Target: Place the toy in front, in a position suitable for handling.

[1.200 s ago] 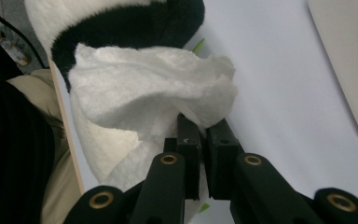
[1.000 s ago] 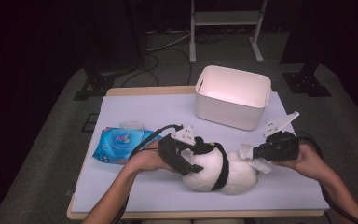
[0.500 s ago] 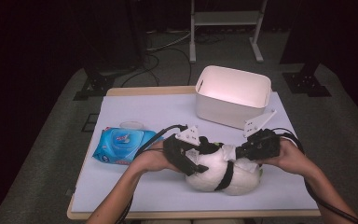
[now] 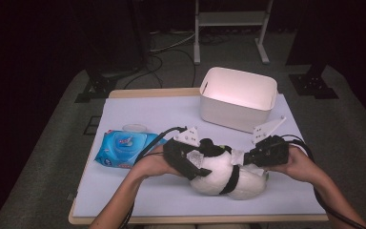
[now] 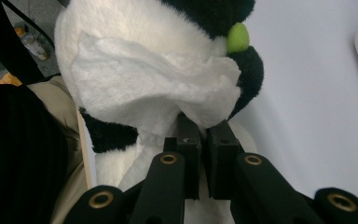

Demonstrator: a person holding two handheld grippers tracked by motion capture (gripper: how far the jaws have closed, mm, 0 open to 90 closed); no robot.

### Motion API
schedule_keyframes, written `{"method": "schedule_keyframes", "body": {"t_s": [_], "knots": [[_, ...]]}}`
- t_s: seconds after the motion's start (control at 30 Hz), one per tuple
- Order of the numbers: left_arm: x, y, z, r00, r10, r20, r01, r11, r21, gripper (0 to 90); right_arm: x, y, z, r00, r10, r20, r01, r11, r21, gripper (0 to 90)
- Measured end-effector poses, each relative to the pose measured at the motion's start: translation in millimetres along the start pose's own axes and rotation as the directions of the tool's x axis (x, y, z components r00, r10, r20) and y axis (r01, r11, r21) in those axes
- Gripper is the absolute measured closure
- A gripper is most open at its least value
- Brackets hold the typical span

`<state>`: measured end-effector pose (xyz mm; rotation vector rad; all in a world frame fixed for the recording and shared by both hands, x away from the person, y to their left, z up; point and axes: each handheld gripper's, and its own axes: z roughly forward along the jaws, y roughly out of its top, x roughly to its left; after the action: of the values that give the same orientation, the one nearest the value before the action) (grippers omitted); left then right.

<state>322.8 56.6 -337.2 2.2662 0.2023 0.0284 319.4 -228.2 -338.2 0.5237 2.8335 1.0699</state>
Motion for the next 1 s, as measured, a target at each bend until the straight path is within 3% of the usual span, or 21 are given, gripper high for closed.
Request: {"method": "schedule_keyframes", "body": {"t_s": [0.43,0.63,0.8,1.0], "knots": [[-4.1,-3.5,8.7,0.9984,-0.014,0.055,0.013,0.9996,0.027,12.2,-0.4,-14.0,-10.7,0.9993,0.034,0.012,-0.034,0.999,-0.028,84.8],[-5.5,-1.3,10.4,0.9983,0.007,0.058,-0.008,0.9999,0.012,21.3,-1.1,-15.6,-11.9,0.9989,0.048,-0.001,-0.048,0.998,-0.048,84.9],[-6.0,0.4,9.6,0.9982,0.020,0.057,-0.021,0.9997,0.011,24.0,-4.4,-6.8,-14.3,0.9988,0.047,-0.017,-0.048,0.997,-0.063,85.0],[-7.7,1.8,9.2,0.9977,0.035,0.058,-0.036,0.9993,0.015,24.9,-6.5,12.2,-17.2,0.9999,0.012,-0.011,-0.013,0.997,-0.077,85.0]]}}
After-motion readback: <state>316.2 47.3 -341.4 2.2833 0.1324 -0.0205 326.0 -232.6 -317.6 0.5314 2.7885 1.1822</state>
